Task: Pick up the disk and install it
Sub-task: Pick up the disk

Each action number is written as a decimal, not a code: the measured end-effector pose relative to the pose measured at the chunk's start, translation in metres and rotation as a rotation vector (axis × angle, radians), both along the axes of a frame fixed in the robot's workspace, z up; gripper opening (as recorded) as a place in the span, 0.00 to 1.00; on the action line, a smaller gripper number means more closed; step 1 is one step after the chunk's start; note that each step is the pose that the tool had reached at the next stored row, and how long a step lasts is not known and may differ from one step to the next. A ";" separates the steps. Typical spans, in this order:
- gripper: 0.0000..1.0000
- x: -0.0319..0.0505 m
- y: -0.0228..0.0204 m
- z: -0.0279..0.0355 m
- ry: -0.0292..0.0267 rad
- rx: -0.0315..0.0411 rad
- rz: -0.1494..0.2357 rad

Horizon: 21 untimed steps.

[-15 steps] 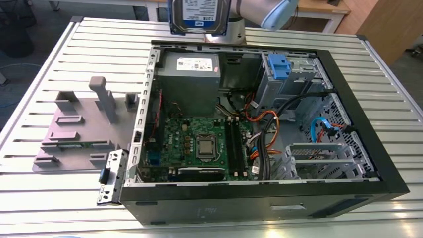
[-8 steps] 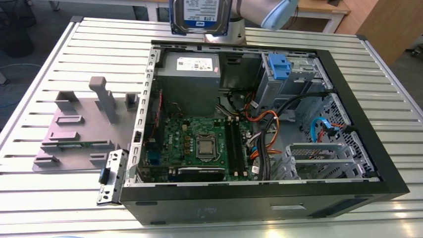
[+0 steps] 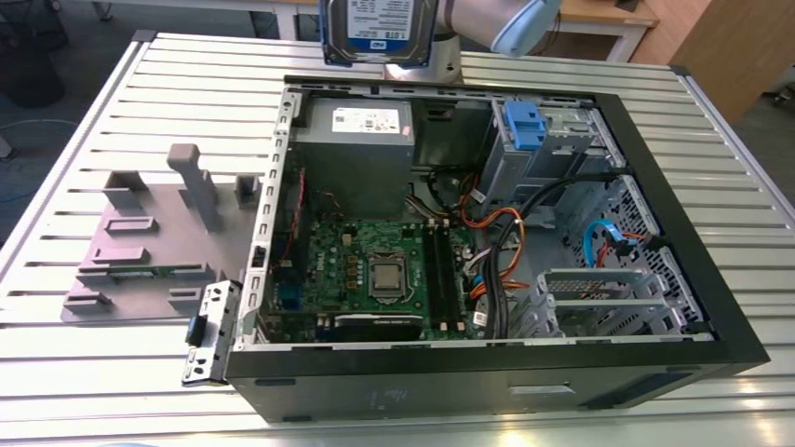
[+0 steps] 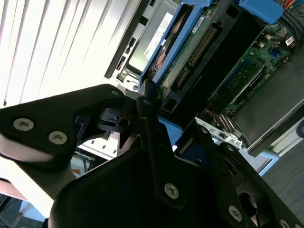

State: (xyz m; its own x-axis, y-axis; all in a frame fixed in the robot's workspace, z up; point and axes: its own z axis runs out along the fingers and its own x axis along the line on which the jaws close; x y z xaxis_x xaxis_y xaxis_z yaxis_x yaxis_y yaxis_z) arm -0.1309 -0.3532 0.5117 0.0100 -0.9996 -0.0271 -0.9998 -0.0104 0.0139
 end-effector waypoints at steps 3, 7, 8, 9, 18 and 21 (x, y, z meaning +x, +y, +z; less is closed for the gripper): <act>0.36 0.0004 0.0000 0.0000 0.0000 0.0000 0.000; 0.36 0.0010 0.0000 0.0000 0.0000 0.0000 0.000; 0.36 0.0011 0.0000 -0.0001 0.0000 0.0000 0.000; 0.36 0.0012 0.0000 -0.0001 -0.0001 0.0001 0.000; 0.36 0.0041 0.0000 -0.0001 0.0000 0.0000 0.000; 0.36 0.0050 0.0000 -0.0002 -0.0001 0.0001 0.000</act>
State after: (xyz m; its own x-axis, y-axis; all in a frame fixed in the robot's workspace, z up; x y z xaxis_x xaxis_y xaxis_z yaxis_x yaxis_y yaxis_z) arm -0.1260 -0.3532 0.5115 0.0099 -0.9996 -0.0271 -0.9999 -0.0103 0.0139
